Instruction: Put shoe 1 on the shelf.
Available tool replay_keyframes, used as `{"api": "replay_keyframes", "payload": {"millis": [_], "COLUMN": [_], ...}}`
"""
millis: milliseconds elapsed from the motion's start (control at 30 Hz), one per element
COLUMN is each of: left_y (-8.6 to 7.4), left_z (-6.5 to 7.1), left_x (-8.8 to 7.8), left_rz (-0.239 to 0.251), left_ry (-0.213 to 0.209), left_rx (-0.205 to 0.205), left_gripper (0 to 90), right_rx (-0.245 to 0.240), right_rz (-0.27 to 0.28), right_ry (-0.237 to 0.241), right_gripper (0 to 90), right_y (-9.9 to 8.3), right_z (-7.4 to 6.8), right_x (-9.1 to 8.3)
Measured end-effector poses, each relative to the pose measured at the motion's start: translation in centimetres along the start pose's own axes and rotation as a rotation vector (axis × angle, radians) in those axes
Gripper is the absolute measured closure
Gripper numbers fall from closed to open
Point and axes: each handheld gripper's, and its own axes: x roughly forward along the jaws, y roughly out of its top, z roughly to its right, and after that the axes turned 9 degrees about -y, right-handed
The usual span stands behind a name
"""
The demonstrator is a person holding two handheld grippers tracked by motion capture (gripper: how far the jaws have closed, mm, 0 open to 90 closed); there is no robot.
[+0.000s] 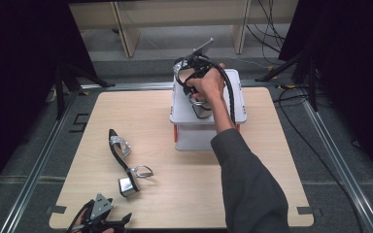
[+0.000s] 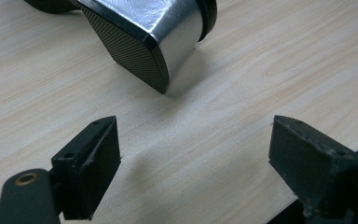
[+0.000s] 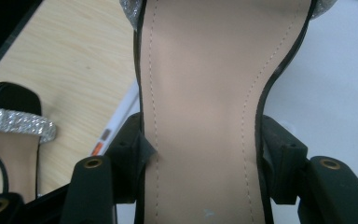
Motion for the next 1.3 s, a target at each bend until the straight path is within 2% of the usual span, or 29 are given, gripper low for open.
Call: {"api": "replay_keyframes", "payload": {"millis": [67,133,167,233,267,300,400,467,533,567,600,633,667,733,767,833,867,900,933,967,1000,1033,1067,1133,1200,1233,1267,1300], "left_y": [-0.1,0.0,0.0,0.0,-0.1,-0.1,-0.1,-0.1,-0.1,-0.1,-0.2,-0.1,-0.2,-0.2,-0.2,-0.3,-0.2,-0.2,-0.3,-0.3,-0.2,-0.3,-0.3,-0.3,-0.3,-0.3,-0.3,-0.3], "left_z": [0.2,0.1,0.3,0.1,0.2,0.4,0.4,0.5,0.2,0.3,0.5,0.1,0.3,0.4,0.1,0.5,0.2,0.3,0.4,0.4,0.3,0.4,0.4,0.5,0.3,0.4,0.2,0.4], "left_x": [0.0,0.0,-0.1,0.0,0.0,-0.1,-0.2,-0.2,-0.2,-0.2,-0.2,-0.2,-0.2,-0.3,-0.2,-0.3,-0.2,-0.3,-0.3,-0.3,-0.3,-0.3,-0.4,-0.3,-0.3,-0.4,-0.3,-0.4], "left_rz": [0.001,-0.001,0.001,0.006,0.012,0.008,0.006,0.005,0.005,0.008,0.005,-0.006,0.007,0.006,0.005,0.006,0.010,0.003,0.007,0.003,0.003,0.012,0.010,0.005,0.000,0.006,0.006,-0.005], "left_ry": [-0.002,-0.006,-0.009,-0.008,-0.015,-0.015,-0.014,-0.012,-0.004,-0.006,-0.013,-0.013,-0.001,-0.004,-0.003,-0.007,-0.005,0.001,-0.010,-0.008,-0.001,-0.010,-0.011,-0.008,0.002,-0.009,-0.004,0.003], "left_rx": [-0.020,0.002,-0.022,0.000,-0.015,-0.034,-0.040,-0.044,-0.017,-0.022,-0.044,0.012,-0.015,-0.043,-0.003,-0.039,-0.005,-0.028,-0.038,-0.039,-0.009,-0.032,-0.038,-0.049,-0.013,-0.041,-0.014,-0.051], "left_gripper": [16.0,16.0,16.0,16.0,16.0,16.0,16.0,16.0,16.0,16.0,16.0,16.0,16.0,16.0,16.0,16.0,16.0,16.0,16.0,16.0,16.0,16.0,16.0,16.0,16.0,16.0,16.0,16.0], "right_rx": [0.033,0.056,0.072,0.093,0.108,0.103,0.150,0.138,0.155,0.164,0.174,0.192,0.192,0.201,0.195,0.205,0.203,0.231,0.240,0.228,0.241,0.237,0.246,0.243,0.250,0.243,0.236,0.230], "right_rz": [-0.010,-0.020,-0.029,-0.030,-0.036,-0.026,-0.038,-0.041,-0.044,-0.046,-0.059,-0.062,-0.062,-0.068,-0.065,-0.079,-0.081,-0.052,-0.035,-0.008,-0.007,-0.004,-0.010,0.022,0.040,0.053,0.066,0.082], "right_ry": [-0.012,-0.005,-0.023,-0.025,-0.033,-0.033,-0.032,-0.042,-0.042,-0.050,-0.047,-0.054,-0.054,-0.055,-0.060,-0.067,-0.064,-0.049,-0.037,-0.035,-0.024,-0.006,0.006,0.022,0.047,0.060,0.066,0.070], "right_gripper": [42.9,42.9,42.9,42.9,42.8,42.9,42.8,42.8,42.8,42.7,42.7,42.6,42.6,42.4,42.3,41.1,37.0,36.9,35.4,34.3,30.5,28.1,28.0,26.9,25.0,25.6,25.6,25.6], "right_y": [0.2,0.4,0.4,0.5,0.5,0.5,0.5,0.6,0.6,0.7,0.7,0.8,0.8,0.8,0.8,0.9,0.9,0.9,1.0,1.0,1.0,1.0,1.0,1.0,1.1,1.1,1.2,1.2], "right_z": [0.3,0.8,0.9,1.2,1.2,1.5,1.6,1.7,1.7,1.8,1.9,2.0,2.0,2.1,2.1,1.9,1.8,1.8,1.9,1.9,1.8,1.9,1.9,2.0,2.0,2.1,2.2,2.2], "right_x": [0.5,0.8,1.1,1.4,1.7,1.9,2.2,2.2,2.4,2.6,2.6,2.9,2.9,3.2,3.3,3.4,3.4,3.3,3.1,3.0,2.9,2.9,2.7,2.2,1.7,1.3,0.8,0.3]}}
